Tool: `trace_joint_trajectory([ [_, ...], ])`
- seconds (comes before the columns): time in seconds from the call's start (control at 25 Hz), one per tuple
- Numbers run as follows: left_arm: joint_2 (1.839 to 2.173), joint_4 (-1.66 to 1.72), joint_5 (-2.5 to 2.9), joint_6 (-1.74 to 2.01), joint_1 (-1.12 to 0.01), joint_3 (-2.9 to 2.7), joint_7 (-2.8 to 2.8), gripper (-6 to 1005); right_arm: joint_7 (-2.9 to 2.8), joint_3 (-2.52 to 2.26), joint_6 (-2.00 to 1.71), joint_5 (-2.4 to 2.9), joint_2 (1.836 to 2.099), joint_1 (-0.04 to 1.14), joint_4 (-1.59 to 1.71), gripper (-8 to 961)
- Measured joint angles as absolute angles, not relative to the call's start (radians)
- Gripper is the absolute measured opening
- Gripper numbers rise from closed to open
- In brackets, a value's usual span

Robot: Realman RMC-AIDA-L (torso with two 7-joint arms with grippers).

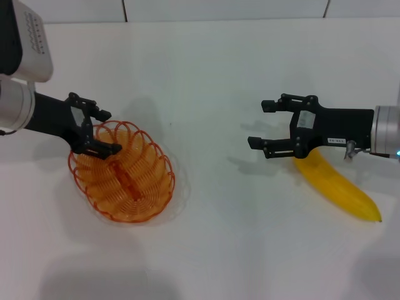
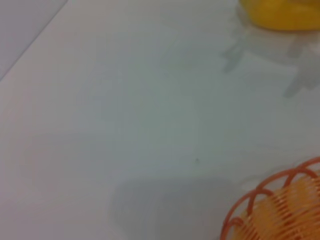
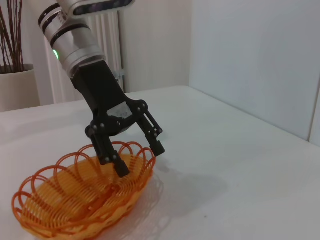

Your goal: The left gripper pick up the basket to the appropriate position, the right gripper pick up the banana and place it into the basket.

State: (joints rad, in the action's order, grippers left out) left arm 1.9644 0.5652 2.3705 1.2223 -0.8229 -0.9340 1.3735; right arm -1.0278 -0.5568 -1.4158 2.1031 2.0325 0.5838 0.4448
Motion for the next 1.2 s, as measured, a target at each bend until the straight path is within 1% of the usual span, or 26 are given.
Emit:
trace_joint_trajectory([
  [0.2,1.976,0.566,2.374,1.221,-0.832,-0.938,1.373,726,-1.028,-0.557,-1.416,2.103,2.032,0.581,0.445,878],
  [0.44,1.980,0.566,2.393,1.200,-0.834,-0.940,1.377,703,-1.028,-0.557,-1.416,2.103,2.032,0.578,0.445,878],
  [0.6,1.994,0.567,2.412,1.165,-0.834,-0.938,1.379,687,-1.028,-0.557,-1.416,2.102,2.032,0.576,0.445,878],
  [0.84,2.011,0.611,2.414,1.165,-0.824,-0.937,1.377,445,-1.028,-0.557,-1.415,2.102,2.032,0.574,0.445,878],
  [0.92,2.014,0.617,2.414,1.169,-0.823,-0.939,1.379,253,-1.028,-0.557,-1.415,2.102,2.032,0.572,0.445,878],
  [1.2,2.016,0.620,2.426,1.184,-0.825,-0.940,1.381,220,-1.028,-0.556,-1.414,2.101,2.031,0.571,0.445,877],
])
